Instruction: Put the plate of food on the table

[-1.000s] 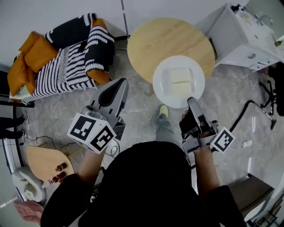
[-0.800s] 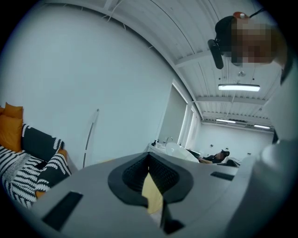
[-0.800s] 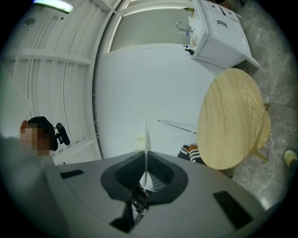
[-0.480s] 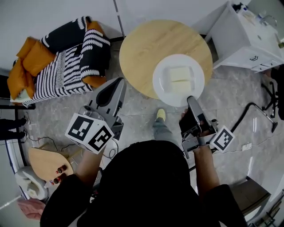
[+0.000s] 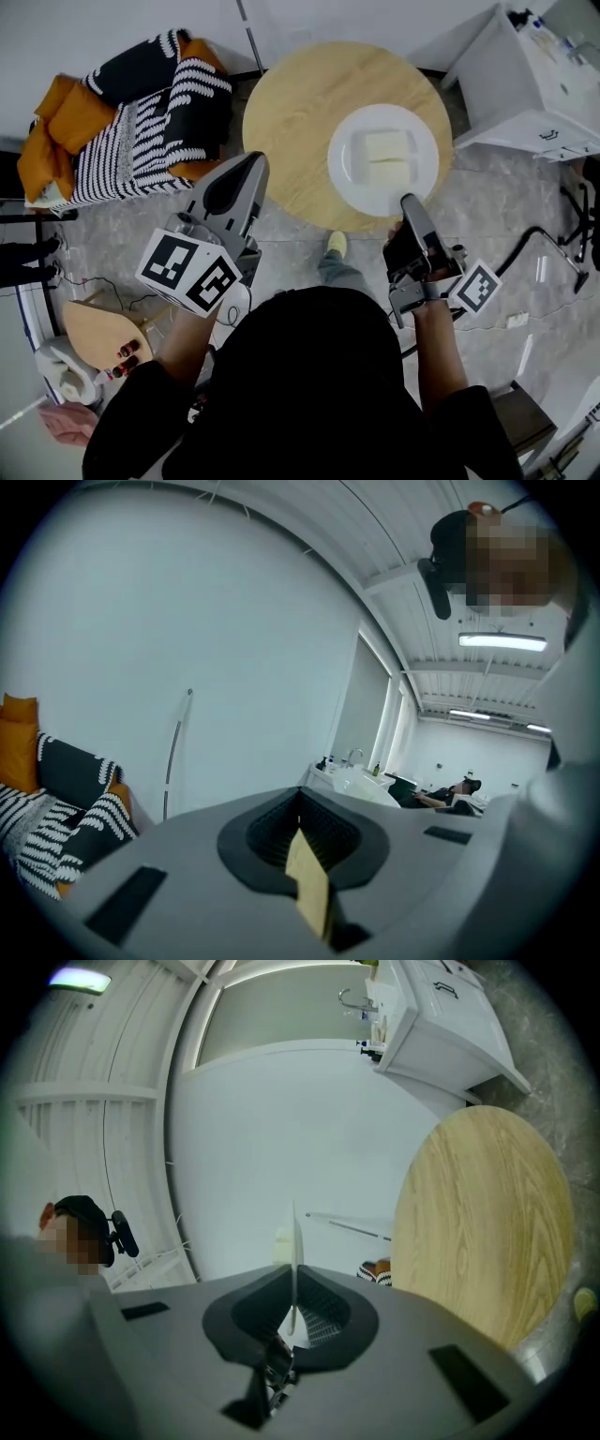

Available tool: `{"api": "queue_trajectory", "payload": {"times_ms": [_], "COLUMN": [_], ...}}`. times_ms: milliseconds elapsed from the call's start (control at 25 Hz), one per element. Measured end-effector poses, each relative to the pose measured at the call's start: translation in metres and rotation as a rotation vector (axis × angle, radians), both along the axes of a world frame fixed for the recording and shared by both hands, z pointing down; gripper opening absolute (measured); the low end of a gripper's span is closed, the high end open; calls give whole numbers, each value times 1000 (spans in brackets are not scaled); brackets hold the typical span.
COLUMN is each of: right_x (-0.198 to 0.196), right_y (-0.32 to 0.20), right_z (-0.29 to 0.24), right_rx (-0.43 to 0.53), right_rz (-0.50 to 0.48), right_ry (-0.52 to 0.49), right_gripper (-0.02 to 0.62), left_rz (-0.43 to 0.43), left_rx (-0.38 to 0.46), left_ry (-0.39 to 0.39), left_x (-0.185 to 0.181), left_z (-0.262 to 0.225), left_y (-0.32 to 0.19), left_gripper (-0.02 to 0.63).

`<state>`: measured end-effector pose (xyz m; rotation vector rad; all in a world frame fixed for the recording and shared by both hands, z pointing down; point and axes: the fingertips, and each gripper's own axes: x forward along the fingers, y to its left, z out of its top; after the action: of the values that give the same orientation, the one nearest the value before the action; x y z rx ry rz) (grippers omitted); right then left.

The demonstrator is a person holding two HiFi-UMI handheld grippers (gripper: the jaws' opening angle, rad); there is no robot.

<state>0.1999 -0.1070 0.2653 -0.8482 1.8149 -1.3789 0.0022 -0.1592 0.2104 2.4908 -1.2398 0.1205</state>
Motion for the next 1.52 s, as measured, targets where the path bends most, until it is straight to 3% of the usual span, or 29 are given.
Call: {"api": "queue_trajectory", "payload": {"times_ms": [160, 600, 800, 1520], "right_x": [14, 9, 12, 12], "right_y": [-32, -33, -33, -32], "right_z": [9, 3, 6, 22], "right_rx": [-22, -1, -7, -72], "right_rz": [-16, -58, -61, -5], "right_ry": [-18, -34, -31, -17], "right_gripper": [23, 23, 23, 23], "left_rz": [-6, 1, -9, 40], "left_rx": [-19, 16, 7, -54], "left_ry": [-13, -47, -25, -19], "left_x": [19, 23, 21, 23], "left_z": [10, 0, 0, 22], "left_y": [-30, -21, -23, -38], "left_gripper": [5, 5, 5, 5]}}
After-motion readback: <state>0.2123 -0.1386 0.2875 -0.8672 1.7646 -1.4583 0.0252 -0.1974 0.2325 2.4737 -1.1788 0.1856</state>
